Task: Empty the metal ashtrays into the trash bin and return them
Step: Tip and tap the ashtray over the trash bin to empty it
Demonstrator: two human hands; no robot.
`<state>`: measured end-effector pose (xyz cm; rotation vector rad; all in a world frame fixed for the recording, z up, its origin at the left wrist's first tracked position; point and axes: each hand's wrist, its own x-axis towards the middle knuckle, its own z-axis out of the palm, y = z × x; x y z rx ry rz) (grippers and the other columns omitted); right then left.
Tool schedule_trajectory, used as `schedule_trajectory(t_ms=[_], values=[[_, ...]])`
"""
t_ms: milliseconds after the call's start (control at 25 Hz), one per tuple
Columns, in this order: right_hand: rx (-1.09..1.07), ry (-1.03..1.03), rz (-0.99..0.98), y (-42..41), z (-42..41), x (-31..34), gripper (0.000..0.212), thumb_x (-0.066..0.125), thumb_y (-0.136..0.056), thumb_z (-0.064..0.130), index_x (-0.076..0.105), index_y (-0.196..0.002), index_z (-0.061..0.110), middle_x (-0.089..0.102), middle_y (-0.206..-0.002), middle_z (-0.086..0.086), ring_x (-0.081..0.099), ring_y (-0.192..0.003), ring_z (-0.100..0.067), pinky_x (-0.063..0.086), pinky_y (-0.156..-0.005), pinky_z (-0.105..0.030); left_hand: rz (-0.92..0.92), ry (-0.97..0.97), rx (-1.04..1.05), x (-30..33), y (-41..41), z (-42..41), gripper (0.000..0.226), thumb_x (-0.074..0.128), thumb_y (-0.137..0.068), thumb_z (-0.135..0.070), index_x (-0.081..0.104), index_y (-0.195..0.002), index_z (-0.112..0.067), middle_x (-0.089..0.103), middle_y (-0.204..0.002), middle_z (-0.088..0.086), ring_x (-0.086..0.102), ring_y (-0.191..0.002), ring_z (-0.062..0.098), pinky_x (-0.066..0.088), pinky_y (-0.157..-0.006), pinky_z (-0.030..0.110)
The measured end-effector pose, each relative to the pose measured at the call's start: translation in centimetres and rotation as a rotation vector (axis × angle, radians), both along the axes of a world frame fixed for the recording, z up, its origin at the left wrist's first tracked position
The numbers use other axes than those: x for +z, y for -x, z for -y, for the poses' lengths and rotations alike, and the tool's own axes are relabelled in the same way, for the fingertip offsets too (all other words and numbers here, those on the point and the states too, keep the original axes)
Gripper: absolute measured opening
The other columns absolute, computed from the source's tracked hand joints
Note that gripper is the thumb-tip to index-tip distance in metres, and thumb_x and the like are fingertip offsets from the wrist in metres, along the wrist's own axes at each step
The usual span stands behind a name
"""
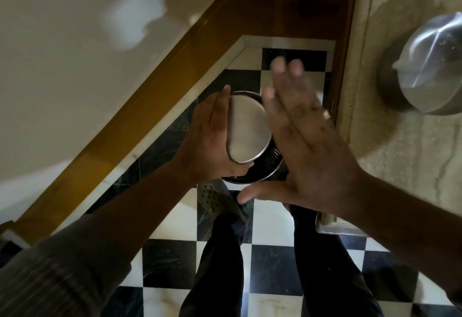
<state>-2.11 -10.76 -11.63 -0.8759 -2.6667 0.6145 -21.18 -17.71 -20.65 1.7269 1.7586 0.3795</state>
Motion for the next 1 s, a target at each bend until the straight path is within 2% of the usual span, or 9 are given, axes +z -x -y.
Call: schedule_trajectory(t_ms=[80, 200, 320, 440, 560, 720, 800, 880, 1000], values=[[0.022, -0.061, 0.039, -0.4, 0.4, -1.1, 0.119, 0.053, -0.072, 0.082, 0.024, -0.141, -0.011, 0.016, -0.155, -0.038, 0.009, -0.146, -0.04, 0.009, -0.123, -0.054, -0.007, 0.0, 0.035, 0.2, -0.1, -0.1, 0.141, 0.093, -0.052, -0.06, 0.027, -0.154, 0.012, 0.039, -0.157, 0.025, 0.04, -0.143, 0.039, 0.042, -0.11, 0.06], [0.368, -0.022, 0.497, -0.4, 2.3, -5.2, 0.128, 0.072, -0.06, 0.078, 0.025, -0.152, 0.002, 0.02, -0.162, -0.024, 0.016, -0.15, -0.043, 0.013, -0.121, -0.059, -0.017, 0.057, 0.05, 1.0, -0.6, 0.1, 0.141, 0.094, -0.049, -0.052, 0.024, -0.158, 0.003, 0.039, -0.156, 0.026, 0.037, -0.14, 0.041, 0.044, -0.109, 0.059], [0.452, -0.009, 0.523, -0.3, 1.8, -6.6, 0.115, 0.084, -0.06, 0.054, 0.032, -0.151, 0.007, 0.029, -0.161, -0.02, 0.024, -0.148, -0.046, 0.025, -0.116, -0.063, -0.036, 0.047, 0.061, 1.0, -0.2, 0.7, 0.137, 0.09, -0.051, -0.055, 0.025, -0.157, 0.002, 0.039, -0.155, 0.026, 0.038, -0.141, 0.042, 0.047, -0.106, 0.061], [0.267, -0.034, 0.331, -0.4, 1.5, -6.1, 0.06, 0.062, -0.088, 0.025, 0.048, -0.143, 0.005, 0.044, -0.151, -0.026, 0.037, -0.141, -0.048, 0.038, -0.11, -0.059, 0.031, 0.101, 0.09, 1.7, -0.5, 1.0, 0.135, 0.086, -0.054, -0.06, 0.024, -0.159, -0.003, 0.038, -0.157, 0.018, 0.038, -0.143, 0.035, 0.049, -0.105, 0.055], [0.123, 0.131, 0.15, -1.1, 1.3, -5.1, 0.041, 0.062, -0.089, 0.011, 0.057, -0.129, 0.001, 0.058, -0.132, -0.026, 0.055, -0.125, -0.041, 0.052, -0.101, -0.042, 0.278, 0.366, 0.266, 4.1, -0.1, 0.0, 0.124, 0.092, -0.061, -0.046, 0.021, -0.16, -0.022, 0.043, -0.15, 0.0, 0.048, -0.129, 0.015, 0.053, -0.095, 0.032], [-0.337, 0.687, 0.121, -1.0, 0.6, -3.6, 0.04, 0.06, -0.094, 0.018, 0.056, -0.133, 0.015, 0.06, -0.12, -0.004, 0.053, -0.107, -0.01, 0.036, -0.08, -0.001, 0.738, 0.649, 0.733, 6.6, 1.4, -0.1, 0.049, 0.064, -0.096, -0.034, 0.044, -0.139, -0.022, 0.06, -0.126, 0.003, 0.064, -0.104, 0.013, 0.055, -0.084, 0.027], [-0.568, 0.899, 0.075, -0.7, 1.0, -3.6, 0.033, 0.056, -0.096, 0.015, 0.062, -0.128, 0.013, 0.066, -0.113, -0.003, 0.061, -0.103, -0.017, 0.047, -0.081, -0.011, 0.776, 0.67, 0.906, 7.6, 1.3, 0.3, 0.021, 0.051, -0.102, -0.034, 0.053, -0.122, -0.027, 0.063, -0.127, 0.007, 0.065, -0.11, 0.022, 0.053, -0.09, 0.037], [-0.802, 1.201, -0.056, 0.0, 1.7, -2.9, 0.029, 0.054, -0.095, 0.005, 0.065, -0.122, 0.005, 0.068, -0.117, -0.016, 0.066, -0.105, -0.03, 0.061, -0.084, -0.036, 0.844, 0.715, 0.967, 8.9, 0.6, 0.7, 0.027, 0.047, -0.102, -0.036, 0.057, -0.124, -0.026, 0.064, -0.128, 0.006, 0.063, -0.119, 0.029, 0.052, -0.094, 0.043], [-0.941, 1.352, -0.057, 0.5, 2.8, -2.1, 0.027, 0.054, -0.094, 0.003, 0.064, -0.118, -0.003, 0.065, -0.119, -0.024, 0.066, -0.104, -0.035, 0.063, -0.081, -0.044, 0.864, 0.768, 1.035, 10.7, -0.3, 0.9, 0.038, 0.051, -0.097, -0.039, 0.063, -0.13, -0.023, 0.066, -0.13, 0.009, 0.062, -0.121, 0.031, 0.056, -0.095, 0.05]])
